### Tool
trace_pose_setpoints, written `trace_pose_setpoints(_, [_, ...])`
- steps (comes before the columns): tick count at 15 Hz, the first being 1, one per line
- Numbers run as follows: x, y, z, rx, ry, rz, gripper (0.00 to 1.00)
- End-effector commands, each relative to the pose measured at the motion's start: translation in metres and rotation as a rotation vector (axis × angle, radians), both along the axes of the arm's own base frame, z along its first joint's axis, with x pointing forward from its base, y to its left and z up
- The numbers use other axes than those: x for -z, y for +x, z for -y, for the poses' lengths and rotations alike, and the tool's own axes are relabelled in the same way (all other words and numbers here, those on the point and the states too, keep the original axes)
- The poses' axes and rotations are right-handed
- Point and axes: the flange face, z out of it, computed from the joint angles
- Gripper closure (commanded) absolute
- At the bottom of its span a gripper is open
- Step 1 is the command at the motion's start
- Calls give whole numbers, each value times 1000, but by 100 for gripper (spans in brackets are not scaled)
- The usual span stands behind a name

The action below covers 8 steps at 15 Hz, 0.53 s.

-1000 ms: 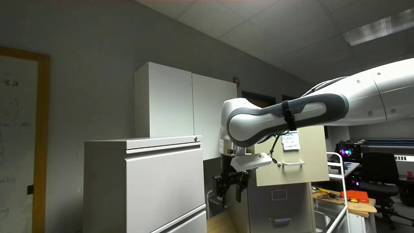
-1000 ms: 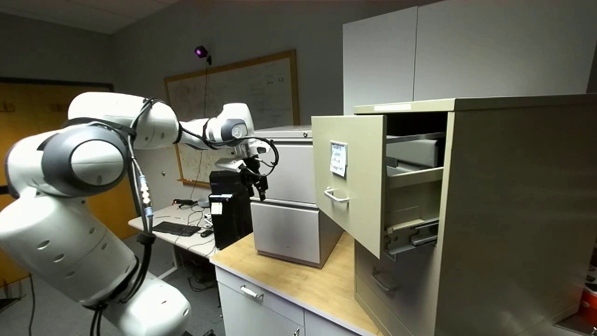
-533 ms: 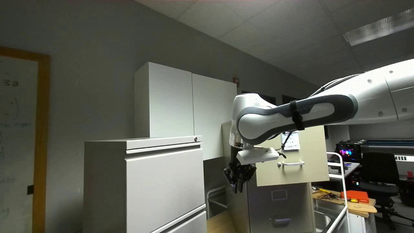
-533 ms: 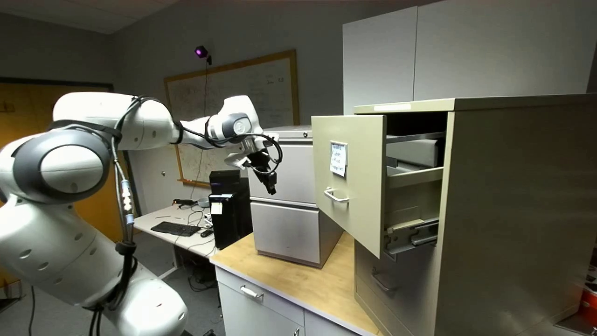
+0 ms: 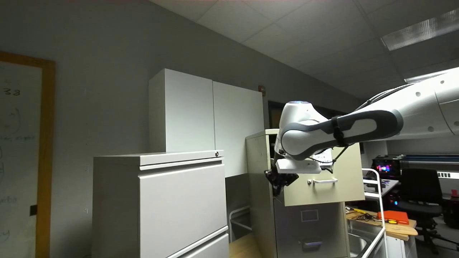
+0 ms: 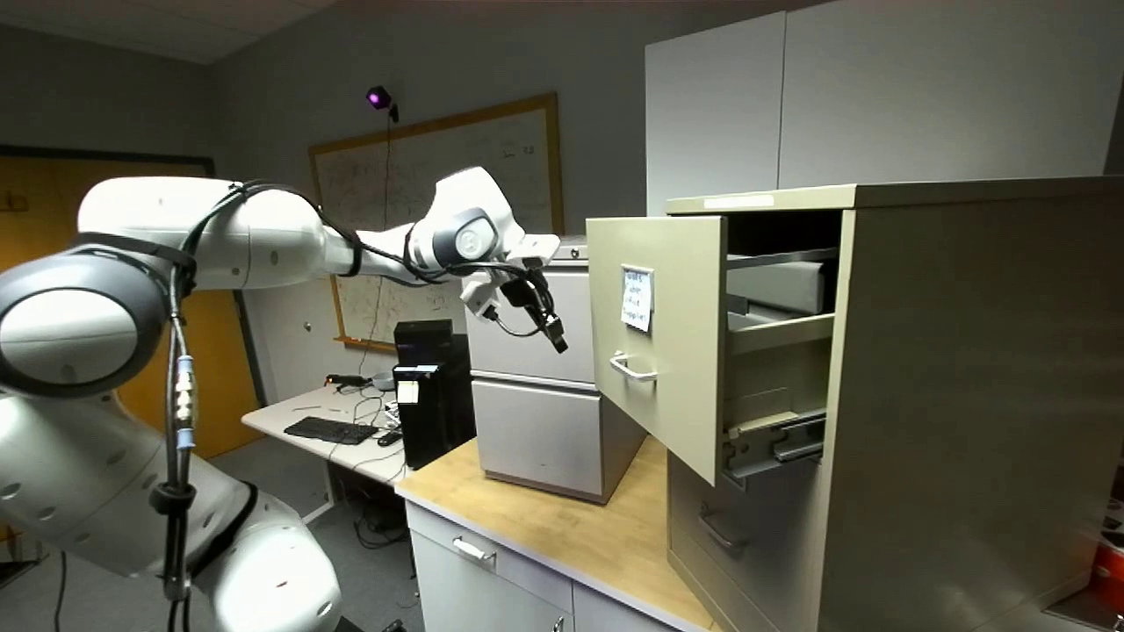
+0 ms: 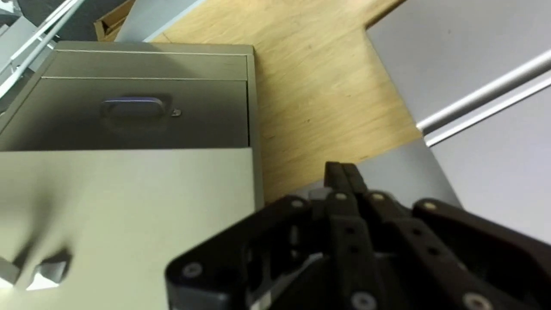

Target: Close the top drawer of the cabinet at the right

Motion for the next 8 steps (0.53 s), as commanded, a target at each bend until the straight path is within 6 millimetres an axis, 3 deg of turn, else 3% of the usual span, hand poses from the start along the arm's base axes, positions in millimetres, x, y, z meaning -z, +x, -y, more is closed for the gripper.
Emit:
trace_pose_setpoints(1, [-8, -9, 25, 109, 12, 87, 100])
trace_pose_setpoints(8, [-24, -31, 60, 238, 40, 171, 100])
